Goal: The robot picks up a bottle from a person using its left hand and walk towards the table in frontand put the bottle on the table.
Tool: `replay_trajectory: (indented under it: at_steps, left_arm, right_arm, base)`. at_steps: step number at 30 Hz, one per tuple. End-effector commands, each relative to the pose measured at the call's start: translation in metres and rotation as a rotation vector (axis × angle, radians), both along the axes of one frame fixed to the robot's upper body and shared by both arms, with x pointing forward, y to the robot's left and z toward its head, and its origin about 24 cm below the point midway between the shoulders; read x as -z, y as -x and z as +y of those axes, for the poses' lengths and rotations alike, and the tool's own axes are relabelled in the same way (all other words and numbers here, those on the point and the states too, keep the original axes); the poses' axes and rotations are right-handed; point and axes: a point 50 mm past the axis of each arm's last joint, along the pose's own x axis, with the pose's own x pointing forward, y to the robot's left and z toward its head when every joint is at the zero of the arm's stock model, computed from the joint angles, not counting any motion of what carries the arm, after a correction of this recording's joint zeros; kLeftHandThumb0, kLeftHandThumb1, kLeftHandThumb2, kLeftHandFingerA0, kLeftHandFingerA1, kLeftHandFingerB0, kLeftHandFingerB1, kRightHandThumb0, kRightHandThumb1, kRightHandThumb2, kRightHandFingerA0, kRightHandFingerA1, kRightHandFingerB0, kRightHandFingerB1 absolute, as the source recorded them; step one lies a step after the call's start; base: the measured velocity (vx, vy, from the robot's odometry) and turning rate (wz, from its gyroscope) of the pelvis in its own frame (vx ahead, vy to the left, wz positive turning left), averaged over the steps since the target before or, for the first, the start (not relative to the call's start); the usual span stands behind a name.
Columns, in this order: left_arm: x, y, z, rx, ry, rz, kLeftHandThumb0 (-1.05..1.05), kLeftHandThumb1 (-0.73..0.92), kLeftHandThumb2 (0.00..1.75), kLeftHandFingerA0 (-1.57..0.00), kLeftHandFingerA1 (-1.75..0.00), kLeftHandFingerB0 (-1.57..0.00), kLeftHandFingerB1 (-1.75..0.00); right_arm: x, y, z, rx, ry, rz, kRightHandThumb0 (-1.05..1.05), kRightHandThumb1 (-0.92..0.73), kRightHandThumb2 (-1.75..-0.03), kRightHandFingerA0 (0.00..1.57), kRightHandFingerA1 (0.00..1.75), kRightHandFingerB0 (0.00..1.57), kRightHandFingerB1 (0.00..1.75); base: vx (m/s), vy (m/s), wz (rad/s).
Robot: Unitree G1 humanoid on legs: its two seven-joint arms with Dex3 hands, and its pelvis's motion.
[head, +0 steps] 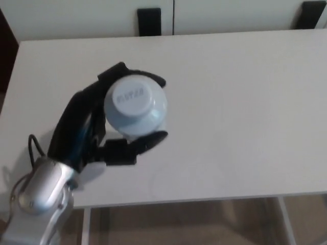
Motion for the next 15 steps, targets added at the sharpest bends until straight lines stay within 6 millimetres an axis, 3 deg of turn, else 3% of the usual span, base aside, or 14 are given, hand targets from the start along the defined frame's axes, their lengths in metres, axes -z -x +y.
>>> replay_trajectory:
  at_steps: [1, 2, 3, 6, 7, 8, 9, 14, 15]
  left_arm:
    - [0.012, -0.018, 0.003, -0.085, 0.042, 0.133, -0.03, 0.84, 0.78, -1.05, -1.42, -0.70, -1.07]
    - [0.014, -0.022, 0.002, -0.094, 0.050, 0.155, -0.02, 0.84, 0.77, -1.05, -1.44, -0.71, -1.06]
    - [0.017, -0.026, 0.001, -0.099, 0.059, 0.176, -0.01, 0.84, 0.78, -1.07, -1.44, -0.72, -1.06]
    - [0.025, -0.033, -0.002, -0.108, 0.051, 0.219, -0.01, 0.84, 0.78, -1.08, -1.43, -0.72, -1.04]
    - [0.028, -0.038, -0.004, -0.104, 0.035, 0.236, -0.02, 0.86, 0.74, -1.04, -1.46, -0.70, -1.04]
    - [0.030, -0.042, -0.006, -0.103, 0.024, 0.250, -0.02, 0.86, 0.74, -1.04, -1.46, -0.70, -1.04]
    - [0.032, -0.043, -0.007, -0.104, 0.015, 0.254, -0.01, 0.85, 0.73, -1.01, -1.47, -0.69, -1.06]
    - [0.043, -0.049, -0.017, -0.103, -0.032, 0.296, -0.01, 0.89, 0.66, -0.98, -1.48, -0.72, -1.00]
    - [0.048, -0.050, -0.021, -0.091, -0.051, 0.310, -0.02, 0.85, 0.70, -1.03, -1.46, -0.72, -0.99]
  right_arm:
    - [0.000, 0.009, -0.007, -0.002, 0.008, 0.018, -0.47, -0.51, -0.90, 0.54, 0.61, 0.44, 0.53]
    - [0.000, 0.009, -0.007, -0.004, 0.008, 0.019, -0.48, -0.51, -0.90, 0.54, 0.61, 0.44, 0.53]
    - [0.000, 0.009, -0.007, -0.007, 0.009, 0.024, -0.47, -0.63, -0.59, 0.58, 0.44, 0.57, 0.41]
    - [0.001, 0.012, -0.007, -0.014, 0.018, 0.042, -0.48, -0.63, -0.59, 0.58, 0.44, 0.57, 0.41]
    - [0.001, 0.012, -0.006, -0.020, 0.019, 0.044, -0.53, -0.53, -0.91, 0.54, 0.59, 0.46, 0.53]
    - [0.001, 0.011, -0.006, -0.021, 0.021, 0.047, -0.53, -0.53, -0.91, 0.54, 0.59, 0.46, 0.53]
    - [0.001, 0.012, -0.006, -0.022, 0.021, 0.047, -0.48, -0.63, -0.59, 0.58, 0.43, 0.58, 0.41]
    - [0.002, 0.014, -0.005, -0.024, 0.016, 0.048, -0.50, -0.58, -0.61, 0.59, 0.47, 0.55, 0.42]
    - [0.002, 0.016, -0.004, -0.035, 0.020, 0.053, -0.51, -0.58, -0.62, 0.59, 0.47, 0.55, 0.42]
  base:
    - [0.00, 0.000, 0.00]
    - [0.00, 0.000, 0.00]
    - [0.00, 0.000, 0.00]
    - [0.00, 0.000, 0.00]
    - [0.00, 0.000, 0.00]
    - [0.00, 0.000, 0.00]
    - [0.00, 0.000, 0.00]
    - [0.00, 0.000, 0.00]
    - [0.00, 0.000, 0.00]
